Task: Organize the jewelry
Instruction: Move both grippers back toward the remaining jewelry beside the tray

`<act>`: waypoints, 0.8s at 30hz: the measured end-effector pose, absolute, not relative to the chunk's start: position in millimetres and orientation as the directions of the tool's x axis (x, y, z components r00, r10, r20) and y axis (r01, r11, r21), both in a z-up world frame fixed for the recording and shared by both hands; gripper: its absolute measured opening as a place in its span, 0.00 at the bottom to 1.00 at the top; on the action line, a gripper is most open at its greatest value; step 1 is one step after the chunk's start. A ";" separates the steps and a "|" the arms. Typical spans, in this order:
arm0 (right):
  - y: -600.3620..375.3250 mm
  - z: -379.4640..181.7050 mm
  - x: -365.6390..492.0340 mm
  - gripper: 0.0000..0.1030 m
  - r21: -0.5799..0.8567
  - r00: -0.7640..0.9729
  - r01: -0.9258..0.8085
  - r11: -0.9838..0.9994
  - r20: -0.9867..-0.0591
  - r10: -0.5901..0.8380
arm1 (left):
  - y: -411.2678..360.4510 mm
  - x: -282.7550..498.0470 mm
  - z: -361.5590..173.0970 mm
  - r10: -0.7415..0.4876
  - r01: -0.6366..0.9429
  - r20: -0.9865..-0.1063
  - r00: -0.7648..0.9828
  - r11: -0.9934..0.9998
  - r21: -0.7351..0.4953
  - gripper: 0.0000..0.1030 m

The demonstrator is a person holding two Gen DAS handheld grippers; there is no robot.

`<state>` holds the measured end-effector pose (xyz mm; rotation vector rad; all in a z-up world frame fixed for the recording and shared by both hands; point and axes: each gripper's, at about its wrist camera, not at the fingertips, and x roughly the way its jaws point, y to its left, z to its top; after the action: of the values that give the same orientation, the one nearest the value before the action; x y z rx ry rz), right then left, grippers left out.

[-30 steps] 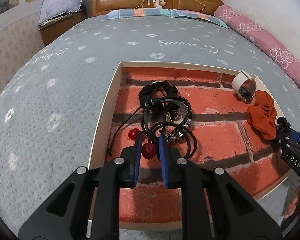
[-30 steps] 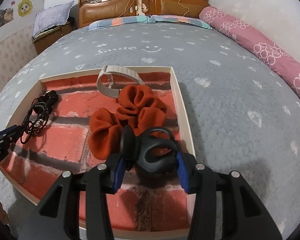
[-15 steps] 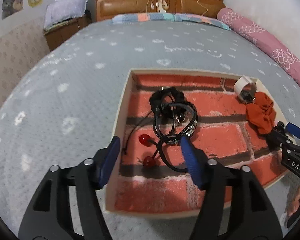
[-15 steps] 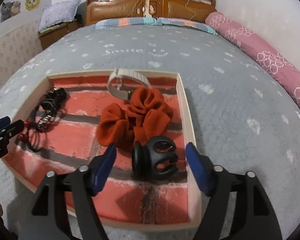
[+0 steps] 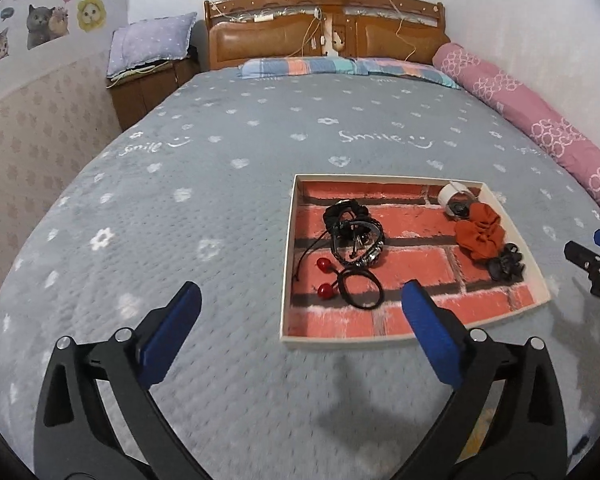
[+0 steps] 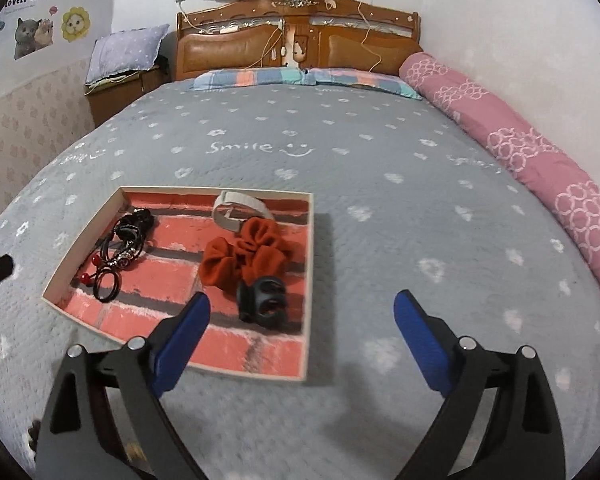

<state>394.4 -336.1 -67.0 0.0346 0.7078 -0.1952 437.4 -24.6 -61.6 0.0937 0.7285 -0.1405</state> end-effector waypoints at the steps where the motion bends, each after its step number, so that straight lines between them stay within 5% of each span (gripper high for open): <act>1: -339.3 -64.7 388.5 0.89 -0.044 0.745 0.196 0.980 -0.643 -0.178 | -22.2 431.6 -58.3 -0.093 0.159 -0.663 0.743 0.986 0.040 0.95; 24: -332.9 -77.6 296.3 0.93 -0.096 0.740 0.186 0.978 -0.641 -0.204 | -7.4 342.5 -73.9 -0.088 0.158 -0.694 0.715 0.987 0.037 0.95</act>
<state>296.3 -332.9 -77.6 -0.0259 0.7064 -0.2140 342.5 -7.4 -73.9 0.0963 0.7626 -0.1367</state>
